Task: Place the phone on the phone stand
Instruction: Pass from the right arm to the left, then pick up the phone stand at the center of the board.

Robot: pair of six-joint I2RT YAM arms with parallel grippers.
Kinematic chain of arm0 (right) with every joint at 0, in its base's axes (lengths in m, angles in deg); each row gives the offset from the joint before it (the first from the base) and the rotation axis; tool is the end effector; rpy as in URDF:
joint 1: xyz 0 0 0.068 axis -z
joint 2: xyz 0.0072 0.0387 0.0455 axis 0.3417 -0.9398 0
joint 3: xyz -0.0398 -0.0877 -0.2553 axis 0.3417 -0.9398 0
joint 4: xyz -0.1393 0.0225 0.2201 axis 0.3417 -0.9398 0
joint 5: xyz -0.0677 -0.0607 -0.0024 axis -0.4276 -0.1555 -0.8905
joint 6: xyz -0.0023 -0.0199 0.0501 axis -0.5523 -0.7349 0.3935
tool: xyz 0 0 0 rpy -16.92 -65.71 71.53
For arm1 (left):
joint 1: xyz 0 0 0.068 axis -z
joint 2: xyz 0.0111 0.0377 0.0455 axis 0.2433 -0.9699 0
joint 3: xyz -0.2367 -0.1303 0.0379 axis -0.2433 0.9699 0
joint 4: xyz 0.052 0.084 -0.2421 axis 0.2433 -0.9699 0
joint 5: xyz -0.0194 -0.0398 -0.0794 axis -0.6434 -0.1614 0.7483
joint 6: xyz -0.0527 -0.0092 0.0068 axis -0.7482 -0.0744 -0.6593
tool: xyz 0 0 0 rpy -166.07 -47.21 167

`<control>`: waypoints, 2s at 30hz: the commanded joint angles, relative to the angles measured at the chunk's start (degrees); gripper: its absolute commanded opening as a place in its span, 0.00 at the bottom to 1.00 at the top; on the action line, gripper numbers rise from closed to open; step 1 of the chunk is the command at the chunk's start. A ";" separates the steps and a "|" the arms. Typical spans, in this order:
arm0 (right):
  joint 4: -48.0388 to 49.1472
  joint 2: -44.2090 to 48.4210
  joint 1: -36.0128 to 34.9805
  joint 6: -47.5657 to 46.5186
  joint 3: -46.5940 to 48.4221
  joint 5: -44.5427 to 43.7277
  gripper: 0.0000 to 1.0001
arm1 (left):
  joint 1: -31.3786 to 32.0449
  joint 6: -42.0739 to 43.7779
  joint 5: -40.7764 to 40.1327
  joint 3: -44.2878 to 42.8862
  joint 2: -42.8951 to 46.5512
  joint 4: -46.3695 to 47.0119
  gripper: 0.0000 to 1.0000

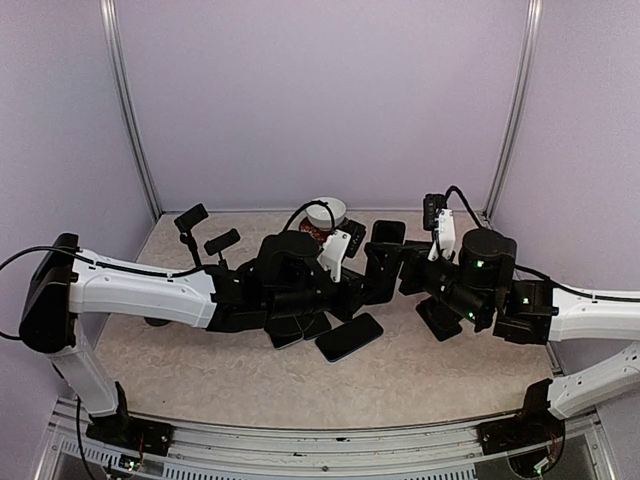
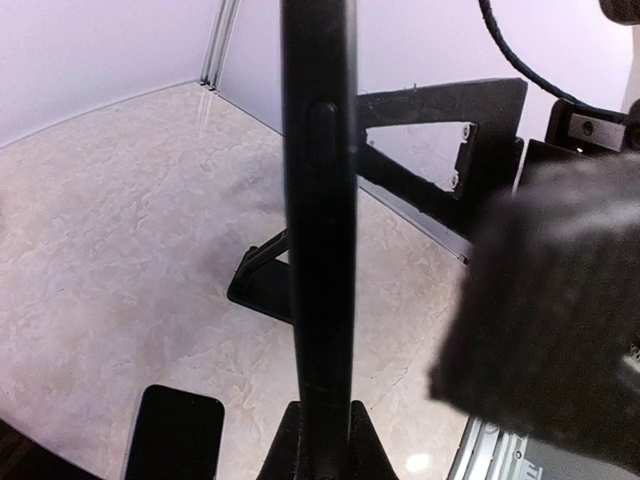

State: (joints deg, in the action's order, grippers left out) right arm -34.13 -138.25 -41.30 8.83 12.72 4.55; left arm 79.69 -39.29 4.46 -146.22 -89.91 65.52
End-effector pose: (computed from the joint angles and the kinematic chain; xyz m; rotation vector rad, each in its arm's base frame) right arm 0.1368 0.2174 0.3088 -0.1182 1.7418 0.8243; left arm 0.1676 -0.3668 0.2682 0.7299 1.8499 -0.9945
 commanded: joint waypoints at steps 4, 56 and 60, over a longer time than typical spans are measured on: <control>-7.95 3.76 -0.54 -1.25 3.59 -0.56 1.00 | -0.98 1.47 -4.82 1.82 3.49 0.54 0.00; -41.52 -15.77 33.50 -16.42 10.55 15.27 0.94 | -24.28 18.13 5.10 15.96 37.24 -20.63 0.00; -41.61 -15.55 33.50 -16.40 10.32 14.87 0.87 | -25.01 17.62 5.05 16.08 37.46 -20.28 0.00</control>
State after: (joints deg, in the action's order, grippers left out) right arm -75.89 -153.83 -8.34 -7.45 21.76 20.04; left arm 55.51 -21.28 8.22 -129.92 -53.61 39.35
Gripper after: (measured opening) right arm 0.901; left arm 0.055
